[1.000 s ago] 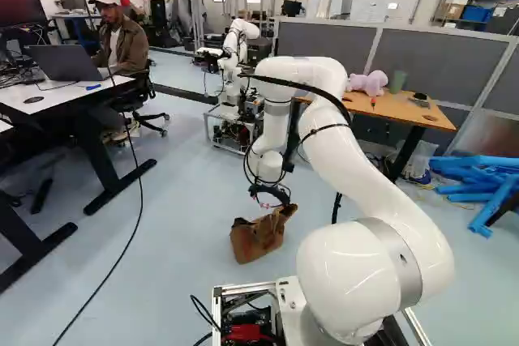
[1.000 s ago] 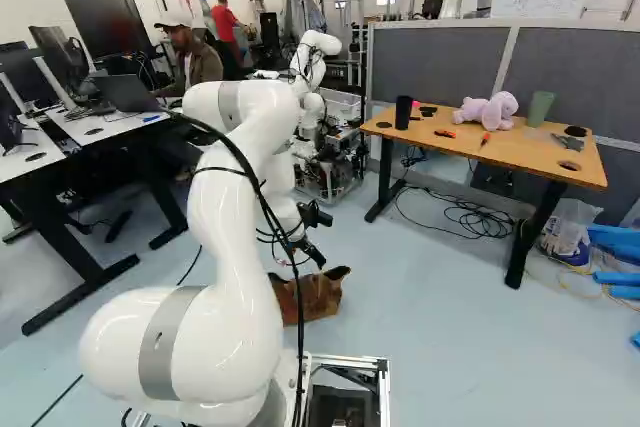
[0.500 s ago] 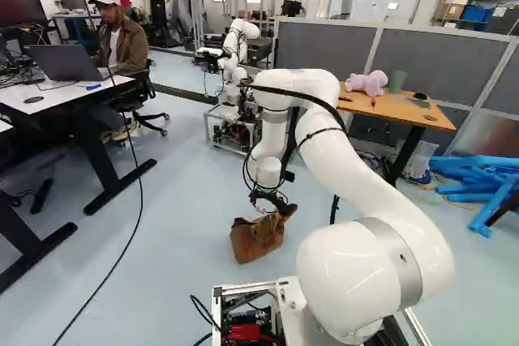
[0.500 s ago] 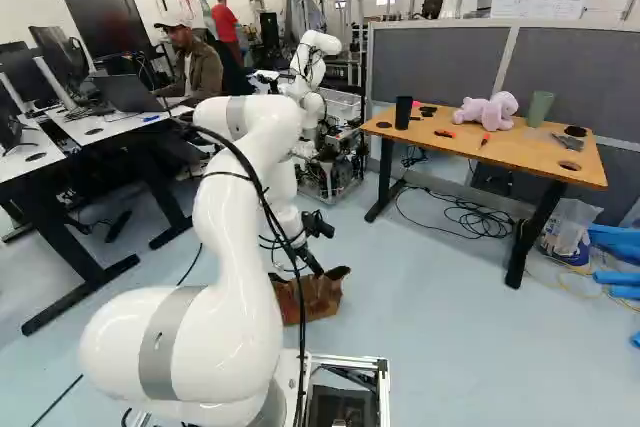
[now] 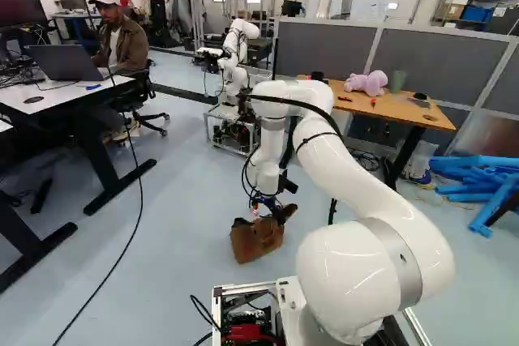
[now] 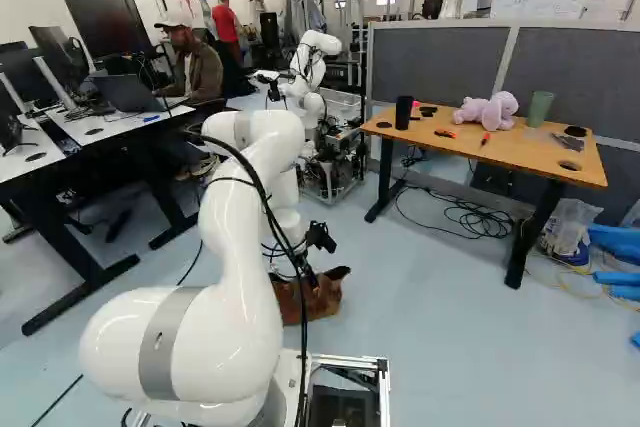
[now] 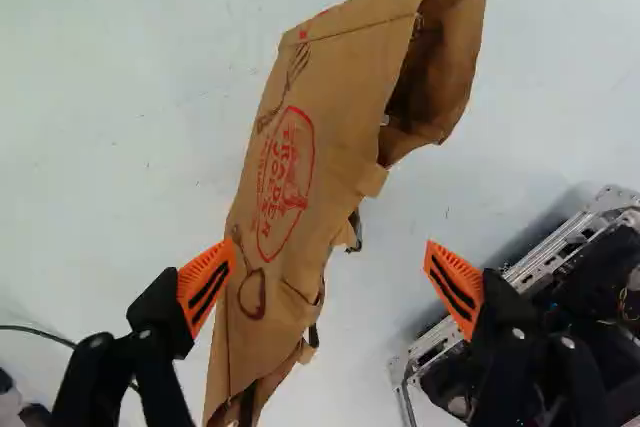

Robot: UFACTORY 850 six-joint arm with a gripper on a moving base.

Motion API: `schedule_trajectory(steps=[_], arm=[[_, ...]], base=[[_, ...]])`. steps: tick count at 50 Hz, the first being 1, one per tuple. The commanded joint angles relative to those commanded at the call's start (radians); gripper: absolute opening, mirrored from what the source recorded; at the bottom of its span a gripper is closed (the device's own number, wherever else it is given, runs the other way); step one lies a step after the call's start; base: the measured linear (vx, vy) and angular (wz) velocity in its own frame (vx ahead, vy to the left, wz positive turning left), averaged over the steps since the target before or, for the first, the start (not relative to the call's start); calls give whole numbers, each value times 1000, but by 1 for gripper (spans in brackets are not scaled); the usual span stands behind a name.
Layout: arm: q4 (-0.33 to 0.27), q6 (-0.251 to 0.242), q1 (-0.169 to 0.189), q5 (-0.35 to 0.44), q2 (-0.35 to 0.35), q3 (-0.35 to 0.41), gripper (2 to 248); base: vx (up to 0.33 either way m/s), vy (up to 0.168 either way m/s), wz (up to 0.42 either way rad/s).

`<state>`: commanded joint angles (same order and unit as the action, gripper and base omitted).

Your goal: Pick up the bag on the ground and place it on the table

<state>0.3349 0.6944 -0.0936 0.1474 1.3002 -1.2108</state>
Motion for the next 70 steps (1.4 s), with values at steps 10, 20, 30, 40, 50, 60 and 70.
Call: schedule_trajectory(steps=[10, 20, 30, 40, 50, 60, 70], arm=[[0, 105, 0, -1, 39, -33, 247], [0, 210, 0, -1, 77, -67, 247], [0, 257, 0, -1, 116, -102, 247], [0, 262, 0, -1, 154, -137, 247], [0, 262, 0, -1, 192, -173, 186], [0, 262, 0, -1, 203, -183, 109], [0, 262, 0, -1, 204, -184, 35]], base=[[0, 0, 0], [0, 0, 0], [0, 0, 0], [0, 0, 0], [0, 0, 0], [0, 0, 0], [0, 0, 0]])
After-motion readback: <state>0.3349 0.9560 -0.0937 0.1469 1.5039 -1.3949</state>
